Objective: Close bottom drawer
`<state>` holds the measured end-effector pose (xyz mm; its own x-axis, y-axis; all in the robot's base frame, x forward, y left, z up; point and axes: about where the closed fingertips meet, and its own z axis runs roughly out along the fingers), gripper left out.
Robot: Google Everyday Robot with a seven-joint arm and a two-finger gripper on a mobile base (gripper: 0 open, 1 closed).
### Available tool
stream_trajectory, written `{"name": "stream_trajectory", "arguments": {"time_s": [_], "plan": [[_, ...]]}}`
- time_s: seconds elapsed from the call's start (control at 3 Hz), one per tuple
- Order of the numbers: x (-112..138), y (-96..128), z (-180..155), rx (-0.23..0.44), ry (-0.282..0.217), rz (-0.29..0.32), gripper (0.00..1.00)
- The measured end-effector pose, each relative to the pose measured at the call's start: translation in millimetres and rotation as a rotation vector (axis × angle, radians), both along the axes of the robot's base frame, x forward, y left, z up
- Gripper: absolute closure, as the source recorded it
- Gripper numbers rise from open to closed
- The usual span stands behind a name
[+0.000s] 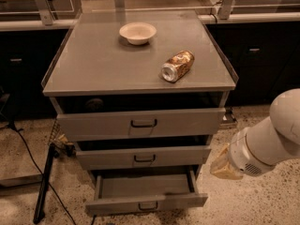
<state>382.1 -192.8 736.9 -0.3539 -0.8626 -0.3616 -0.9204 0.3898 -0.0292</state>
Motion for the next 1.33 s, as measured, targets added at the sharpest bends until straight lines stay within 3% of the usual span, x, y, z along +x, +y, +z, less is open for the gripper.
{"name": "stream_trajectory", "arguments": {"time_s": [0.33,0.67,1.0,1.33], "plan": [[-9,1,-60,0.03,0.031,0.021,1.0],[-15,4,-148,0.097,0.056,0.012,1.0],[-21,17,-253,0.181,0.126,-0.044,1.0],[-30,22,-262,0.195,0.159,-0.039,1.0]]}}
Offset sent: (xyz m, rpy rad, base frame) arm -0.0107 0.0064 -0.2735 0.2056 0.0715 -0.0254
